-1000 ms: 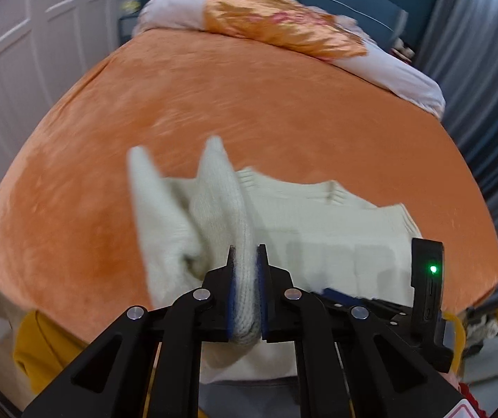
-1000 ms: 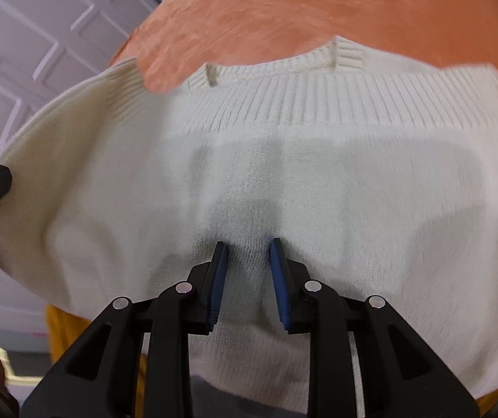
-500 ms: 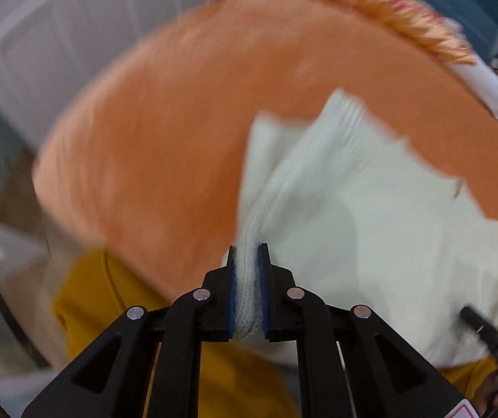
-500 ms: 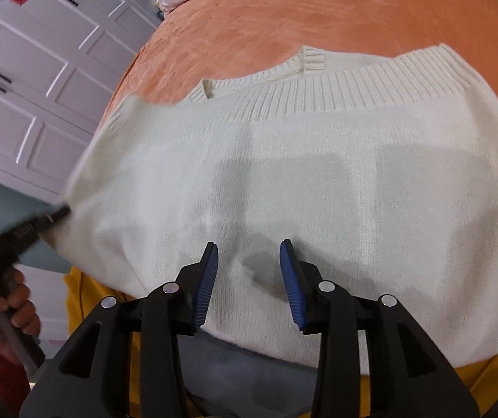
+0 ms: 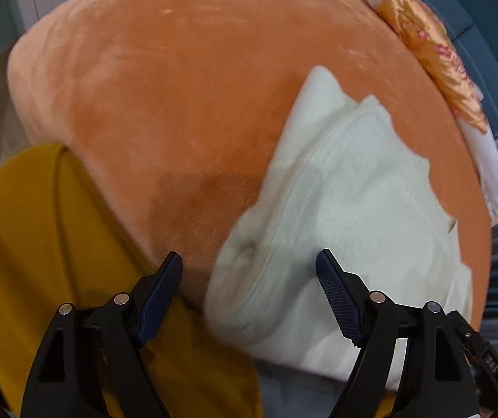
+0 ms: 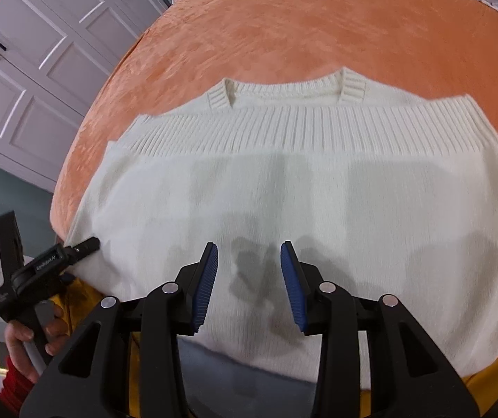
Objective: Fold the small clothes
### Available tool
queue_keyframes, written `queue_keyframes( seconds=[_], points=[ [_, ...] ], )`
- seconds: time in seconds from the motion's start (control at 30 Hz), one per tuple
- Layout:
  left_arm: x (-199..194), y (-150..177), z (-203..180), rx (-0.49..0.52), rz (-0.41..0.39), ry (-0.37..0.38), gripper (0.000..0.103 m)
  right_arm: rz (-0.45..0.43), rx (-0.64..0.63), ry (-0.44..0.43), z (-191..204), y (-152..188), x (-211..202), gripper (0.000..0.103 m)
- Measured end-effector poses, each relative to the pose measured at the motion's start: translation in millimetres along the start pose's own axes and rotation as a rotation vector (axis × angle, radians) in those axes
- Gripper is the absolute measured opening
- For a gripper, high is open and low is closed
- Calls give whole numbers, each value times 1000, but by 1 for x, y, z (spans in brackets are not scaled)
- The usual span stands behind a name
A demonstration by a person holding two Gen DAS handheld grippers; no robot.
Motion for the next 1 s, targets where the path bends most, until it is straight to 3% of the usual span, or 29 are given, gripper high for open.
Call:
queue_keyframes(
  seconds=[0.07, 0.1, 0.17, 0.2, 0.3, 0.43, 0.6, 0.7, 0.83, 1.0],
  points=[
    [2, -2, -7, 16, 3, 40, 69, 30, -16, 33, -1, -6, 14, 36],
    [4, -4, -14, 7, 20, 91, 59, 54, -15, 49, -2, -7, 22, 36],
    [2, -8, -23, 19, 34, 131, 26, 81, -15, 70, -7, -8, 38, 39],
    [-3, -9, -29, 40, 33, 148, 21, 75, -19, 68, -7, -10, 39, 43],
    [-42, -11, -62, 125, -41, 210, 18, 81, -30, 44, -2, -10, 38, 54],
    [-102, -1, -135, 315, -145, 285, 18, 55, -16, -4, -5, -1, 24, 54],
    [-142, 38, -240, 557, -196, 367, 17, -6, 86, -60, -29, 17, -13, 54],
    [-137, 78, -300, 721, -180, 377, 17, -64, 162, -59, -62, 31, -47, 54],
    [-101, 149, -362, 919, -99, 368, 17, -154, 270, -24, -113, 49, -95, 54],
    [-27, 225, -386, 1108, 0, 238, 17, -249, 420, 42, -177, 76, -144, 55]
  ],
)
Point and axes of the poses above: each gripper's, at about its wrist camera, not at the fingertips, and x roughly the way its jaws point, z to its left, y to its underside, the point moved 7 cm from there along x, roughly the way its jaws point, and after that the axes turned 7 degrees about -y, right-handed, at the moved point
